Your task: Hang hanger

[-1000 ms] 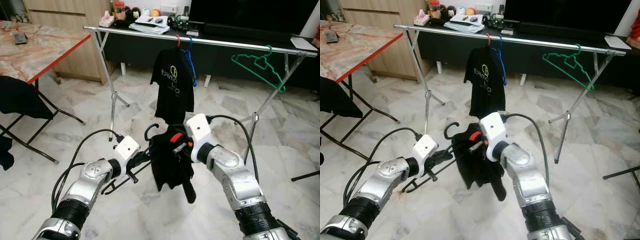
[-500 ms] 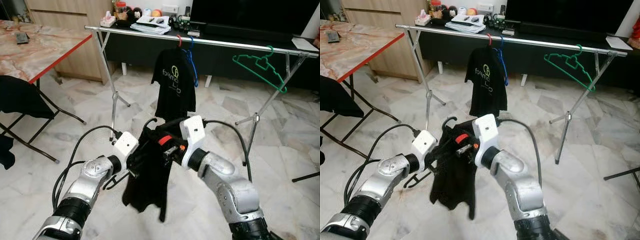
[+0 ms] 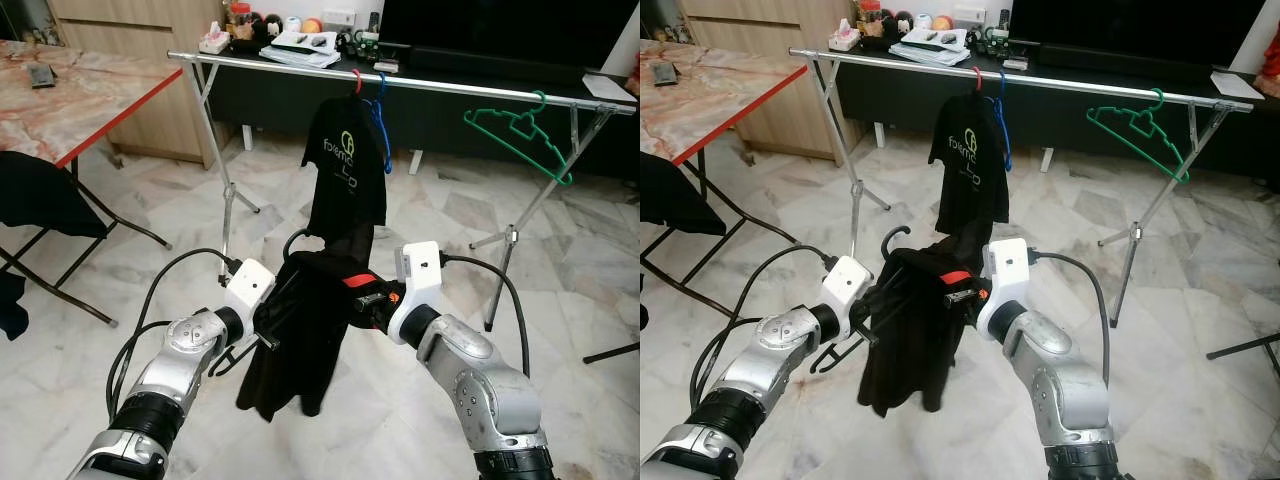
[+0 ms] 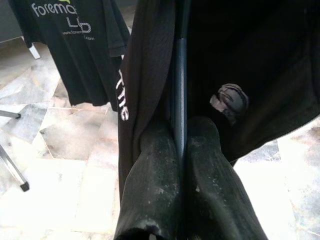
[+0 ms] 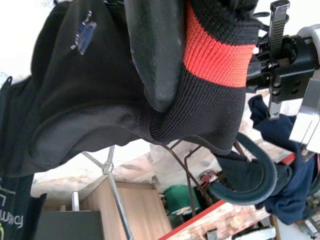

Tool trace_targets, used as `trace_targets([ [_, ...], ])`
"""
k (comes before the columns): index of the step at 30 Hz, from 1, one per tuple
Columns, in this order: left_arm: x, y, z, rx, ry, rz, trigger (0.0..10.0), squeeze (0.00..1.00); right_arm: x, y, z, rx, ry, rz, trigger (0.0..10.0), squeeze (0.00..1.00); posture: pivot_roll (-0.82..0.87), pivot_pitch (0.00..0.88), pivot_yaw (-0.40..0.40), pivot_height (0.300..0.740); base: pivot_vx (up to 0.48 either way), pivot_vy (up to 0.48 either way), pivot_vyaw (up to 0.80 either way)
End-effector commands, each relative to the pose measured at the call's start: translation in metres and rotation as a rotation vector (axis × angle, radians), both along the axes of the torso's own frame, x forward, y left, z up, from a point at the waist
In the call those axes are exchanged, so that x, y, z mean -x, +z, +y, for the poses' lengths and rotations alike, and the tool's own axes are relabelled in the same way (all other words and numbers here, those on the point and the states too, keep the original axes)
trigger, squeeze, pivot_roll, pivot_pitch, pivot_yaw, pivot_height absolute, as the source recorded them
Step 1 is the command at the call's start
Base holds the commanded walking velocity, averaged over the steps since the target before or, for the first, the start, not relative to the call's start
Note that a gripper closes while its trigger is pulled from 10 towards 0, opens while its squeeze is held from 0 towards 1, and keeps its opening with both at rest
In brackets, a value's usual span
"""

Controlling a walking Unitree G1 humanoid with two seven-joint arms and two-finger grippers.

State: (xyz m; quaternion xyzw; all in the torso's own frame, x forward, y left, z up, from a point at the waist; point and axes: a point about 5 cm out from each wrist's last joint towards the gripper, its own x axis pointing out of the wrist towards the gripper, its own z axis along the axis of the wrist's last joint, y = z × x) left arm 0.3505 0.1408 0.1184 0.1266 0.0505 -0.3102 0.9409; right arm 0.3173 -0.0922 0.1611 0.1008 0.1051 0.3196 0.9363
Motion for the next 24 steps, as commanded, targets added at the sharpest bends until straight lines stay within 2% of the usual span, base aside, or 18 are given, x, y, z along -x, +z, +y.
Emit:
trace_targets([
  [1,-0.004,0.009,0.000,0.034,0.004,-0.039,10.0,0.00,0.006,0.001,0.005,0.011,0.058,-0.012,10.0,0.00,-0.06,0.112,-0.047,0.740,0.000,0.000,0.00],
  [2,-0.004,0.009,0.000,0.034,0.004,-0.039,10.0,0.00,0.007,0.001,0.006,0.016,0.067,-0.014,10.0,0.00,-0.06,0.112,-0.047,0.740,0.000,0.000,0.00],
  [3,-0.004,0.010,0.000,0.035,0.005,-0.040,10.0,0.00,0.009,0.000,0.006,0.028,0.076,-0.016,10.0,0.45,-0.06,0.112,-0.047,0.740,0.000,0.000,0.00],
  [5,-0.004,0.010,0.000,0.038,0.005,-0.041,10.0,0.00,0.010,-0.002,0.006,0.040,0.083,-0.017,10.0,0.45,-0.06,0.113,-0.047,0.740,0.000,0.000,0.00],
  [6,-0.004,0.010,0.000,0.040,0.005,-0.041,10.0,0.00,0.010,-0.003,0.005,0.045,0.081,-0.015,10.0,0.68,-0.06,0.113,-0.047,0.740,0.000,0.000,0.00],
  [9,-0.003,0.010,-0.001,0.053,-0.011,-0.036,10.0,0.00,0.009,-0.006,0.001,0.064,0.067,-0.011,10.0,0.69,-0.06,0.114,-0.047,0.740,0.000,0.000,0.00],
  [10,-0.002,0.010,-0.002,0.055,-0.019,-0.033,10.0,0.00,0.009,-0.005,0.001,0.066,0.072,-0.018,10.0,0.80,-0.06,0.114,-0.048,0.740,0.000,0.000,0.00],
  [13,-0.002,0.010,-0.002,0.056,-0.019,-0.034,10.0,0.00,0.009,-0.004,0.000,0.074,0.080,-0.026,10.0,0.80,-0.06,0.114,-0.048,0.740,0.000,0.000,0.00],
  [14,-0.002,0.010,-0.002,0.056,-0.017,-0.035,10.0,0.00,0.009,-0.004,0.000,0.083,0.082,-0.030,10.0,0.95,-0.06,0.115,-0.050,0.740,0.000,0.000,0.00],
  [15,-0.002,0.010,-0.002,0.057,-0.015,-0.037,10.0,0.00,0.009,-0.004,-0.001,0.095,0.085,-0.034,10.0,1.00,-0.06,0.115,-0.050,0.740,0.000,0.000,0.00],
  [20,-0.003,0.010,-0.002,0.061,-0.016,-0.037,10.0,0.00,0.009,-0.009,-0.005,0.143,0.067,-0.028,10.0,1.00,-0.06,0.115,-0.050,0.740,0.000,0.000,0.00],
  [24,-0.003,0.010,-0.002,0.065,-0.015,-0.038,10.0,0.00,0.008,-0.009,-0.005,0.137,0.062,-0.029,10.0,0.99,-0.06,0.115,-0.050,0.740,0.000,0.000,0.00],
])
